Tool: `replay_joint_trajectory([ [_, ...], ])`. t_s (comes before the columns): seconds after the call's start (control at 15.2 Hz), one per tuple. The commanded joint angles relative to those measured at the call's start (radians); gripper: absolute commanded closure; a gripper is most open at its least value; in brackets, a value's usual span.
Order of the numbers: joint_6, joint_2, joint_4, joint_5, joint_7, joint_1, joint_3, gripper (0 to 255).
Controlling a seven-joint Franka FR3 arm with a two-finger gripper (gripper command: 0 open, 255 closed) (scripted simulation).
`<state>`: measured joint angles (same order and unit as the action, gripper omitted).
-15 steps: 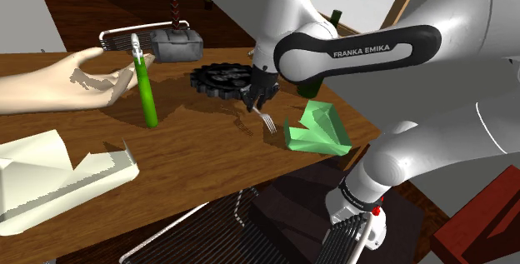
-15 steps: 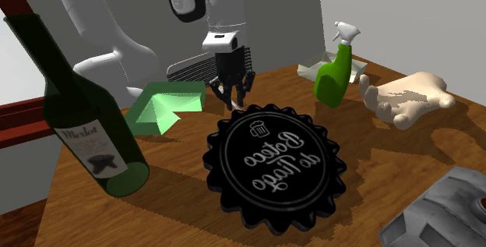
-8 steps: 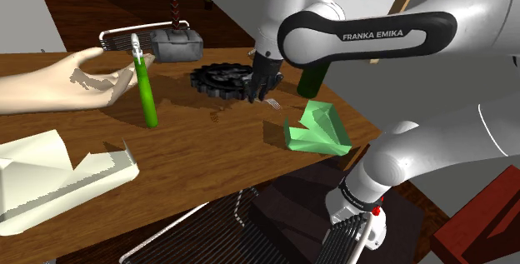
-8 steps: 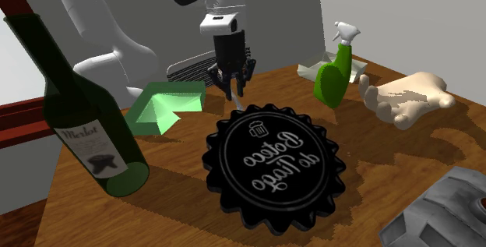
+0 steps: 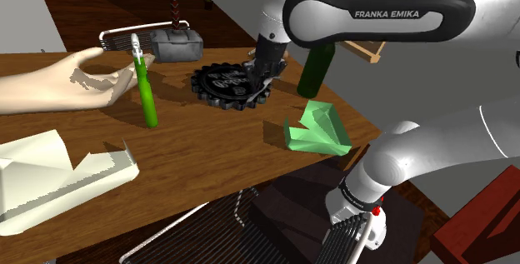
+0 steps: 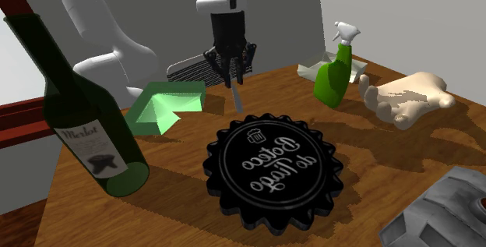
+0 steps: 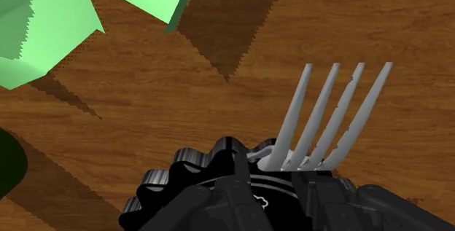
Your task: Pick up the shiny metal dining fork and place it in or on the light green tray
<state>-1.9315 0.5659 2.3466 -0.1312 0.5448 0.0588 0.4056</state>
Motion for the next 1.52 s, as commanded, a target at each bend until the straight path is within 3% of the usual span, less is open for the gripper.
replay_joint_trajectory([
  [0.0, 0.029, 0.001, -0.028, 0.003, -0.001, 0.002, -0.004, 255],
  [0.2, 0.056, 0.001, -0.054, 0.005, -0.002, 0.003, -0.008, 255],
  [0.66, 0.126, 0.279, 0.160, -0.003, -0.110, -0.034, -0.129, 255],
  [1.12, 0.271, 0.592, 0.334, 0.064, -0.219, -0.039, -0.268, 255],
  [1.45, 0.218, 0.615, 0.411, 0.056, -0.216, -0.046, -0.261, 255],
])
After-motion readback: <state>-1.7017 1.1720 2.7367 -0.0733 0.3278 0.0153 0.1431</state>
